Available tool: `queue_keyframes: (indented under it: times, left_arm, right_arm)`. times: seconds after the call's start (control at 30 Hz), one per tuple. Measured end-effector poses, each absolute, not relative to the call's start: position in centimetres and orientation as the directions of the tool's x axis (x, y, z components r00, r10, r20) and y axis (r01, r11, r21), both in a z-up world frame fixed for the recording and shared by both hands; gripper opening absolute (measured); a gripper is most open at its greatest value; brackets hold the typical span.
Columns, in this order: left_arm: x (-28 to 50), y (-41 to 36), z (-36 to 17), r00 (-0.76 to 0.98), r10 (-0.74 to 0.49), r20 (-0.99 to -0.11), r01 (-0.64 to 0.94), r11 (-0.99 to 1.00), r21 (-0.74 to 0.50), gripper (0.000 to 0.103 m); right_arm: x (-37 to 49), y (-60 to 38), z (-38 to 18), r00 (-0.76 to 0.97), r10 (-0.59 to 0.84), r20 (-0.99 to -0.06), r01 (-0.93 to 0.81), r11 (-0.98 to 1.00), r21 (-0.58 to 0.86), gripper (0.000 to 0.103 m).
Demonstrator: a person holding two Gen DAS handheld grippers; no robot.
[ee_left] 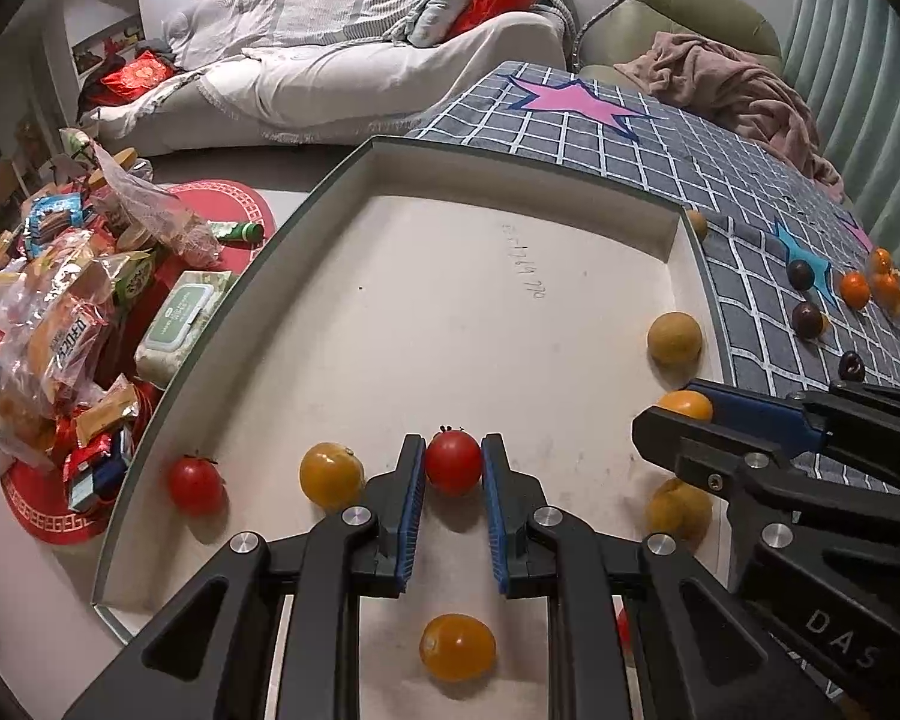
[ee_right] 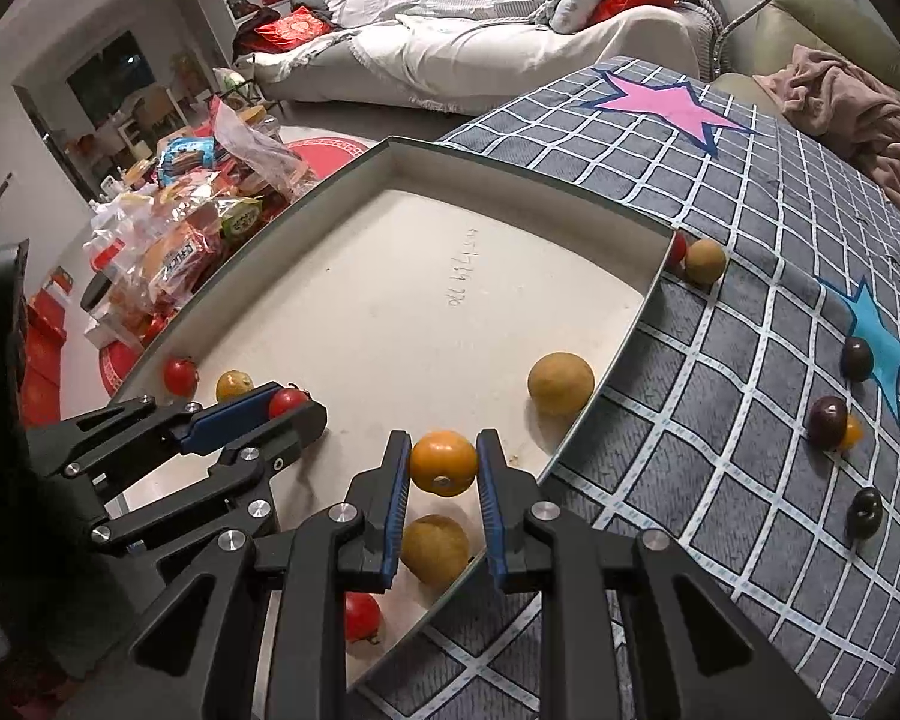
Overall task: Organize fruits
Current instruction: 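Open both tools to drop the tomatoes into the tray, then move both open tools back toward the dark brown fruits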
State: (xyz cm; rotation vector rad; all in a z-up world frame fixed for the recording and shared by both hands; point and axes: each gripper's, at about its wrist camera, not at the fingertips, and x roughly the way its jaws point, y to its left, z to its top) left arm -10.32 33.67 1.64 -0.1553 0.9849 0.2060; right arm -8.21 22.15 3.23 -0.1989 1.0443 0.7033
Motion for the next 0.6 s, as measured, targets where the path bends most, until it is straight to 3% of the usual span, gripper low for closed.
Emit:
queue_keyframes:
  times: [0.13, 0.2, 0.27, 0.33, 0.4, 0.43, 0.6]
  left_arm:
    - [-10.5, 33.7, 1.5, 0.529, 0.11, -0.842, -0.246, 0.969, -0.028, 0.021]
    - [-10.5, 33.7, 1.5, 0.524, 0.105, -0.845, -0.244, 0.969, -0.031, 0.021]
    - [-10.6, 33.5, 1.5, 0.522, 0.109, -0.846, -0.239, 0.971, -0.022, 0.021]
    - [-10.7, 33.3, 1.5, 0.519, 0.111, -0.848, -0.235, 0.972, -0.017, 0.024]
    - [-10.8, 33.3, 1.6, 0.522, 0.11, -0.846, -0.246, 0.969, -0.026, 0.082]
    - [-11.2, 33.2, 1.9, 0.542, 0.13, -0.83, -0.265, 0.964, -0.022, 0.088]
    - [-11.4, 32.3, 2.5, 0.554, 0.134, -0.822, -0.252, 0.968, -0.012, 0.088]
  right_arm:
    - [-8.2, 21.8, 3.5, 0.314, 0.441, -0.841, -0.612, 0.771, 0.175, 0.038]
    - [-8.2, 21.5, 3.8, 0.301, 0.472, -0.829, -0.612, 0.762, 0.212, 0.051]
    - [-8.5, 21.4, 4.4, 0.304, 0.49, -0.817, -0.614, 0.757, 0.225, 0.071]
    - [-8.8, 21.3, 5.0, 0.336, 0.473, -0.815, -0.613, 0.767, 0.193, 0.081]
    - [-9.1, 21.0, 5.4, 0.346, 0.475, -0.809, -0.616, 0.765, 0.186, 0.082]
    - [-9.1, 20.6, 5.6, 0.346, 0.478, -0.807, -0.613, 0.766, 0.191, 0.084]
    - [-9.4, 17.1, 5.5, 0.406, 0.418, -0.813, -0.566, 0.813, 0.135, 0.086]
